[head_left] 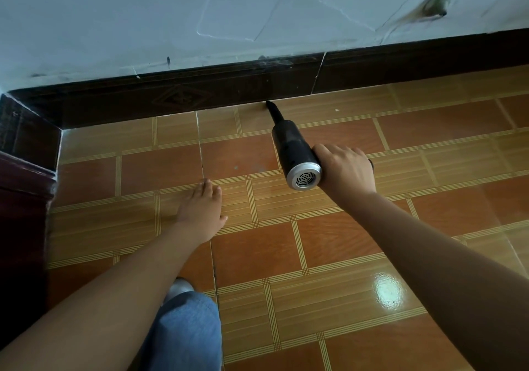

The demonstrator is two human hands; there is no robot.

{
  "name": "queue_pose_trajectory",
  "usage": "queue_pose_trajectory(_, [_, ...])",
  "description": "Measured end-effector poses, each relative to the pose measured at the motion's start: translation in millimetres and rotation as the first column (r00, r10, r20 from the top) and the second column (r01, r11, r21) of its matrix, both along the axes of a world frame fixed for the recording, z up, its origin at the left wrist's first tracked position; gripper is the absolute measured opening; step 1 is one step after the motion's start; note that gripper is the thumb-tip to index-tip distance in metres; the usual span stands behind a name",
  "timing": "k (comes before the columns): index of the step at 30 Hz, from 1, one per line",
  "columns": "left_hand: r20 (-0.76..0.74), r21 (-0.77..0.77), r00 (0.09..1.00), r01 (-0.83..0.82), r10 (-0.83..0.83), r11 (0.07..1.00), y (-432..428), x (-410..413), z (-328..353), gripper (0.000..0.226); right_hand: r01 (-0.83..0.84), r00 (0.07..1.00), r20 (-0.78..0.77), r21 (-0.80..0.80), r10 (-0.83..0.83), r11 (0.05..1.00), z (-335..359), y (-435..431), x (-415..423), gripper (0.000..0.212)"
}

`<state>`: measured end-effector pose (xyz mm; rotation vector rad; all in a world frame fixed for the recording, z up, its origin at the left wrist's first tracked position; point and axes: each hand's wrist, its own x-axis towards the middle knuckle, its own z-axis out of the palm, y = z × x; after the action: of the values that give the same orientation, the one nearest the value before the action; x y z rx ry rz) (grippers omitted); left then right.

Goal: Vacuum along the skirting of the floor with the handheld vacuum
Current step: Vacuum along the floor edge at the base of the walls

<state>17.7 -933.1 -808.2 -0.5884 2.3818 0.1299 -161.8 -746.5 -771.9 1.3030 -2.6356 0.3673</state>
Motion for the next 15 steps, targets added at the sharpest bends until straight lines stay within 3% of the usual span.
queue_pose_trajectory(15, [-0.038,0.0,0.999,-0.001,0.002,1.0,1.4,5.6,0.8,0.071,-0.005,1.0,0.009,-0.011,0.005,1.0,1.1,-0.4,1.9,0.022])
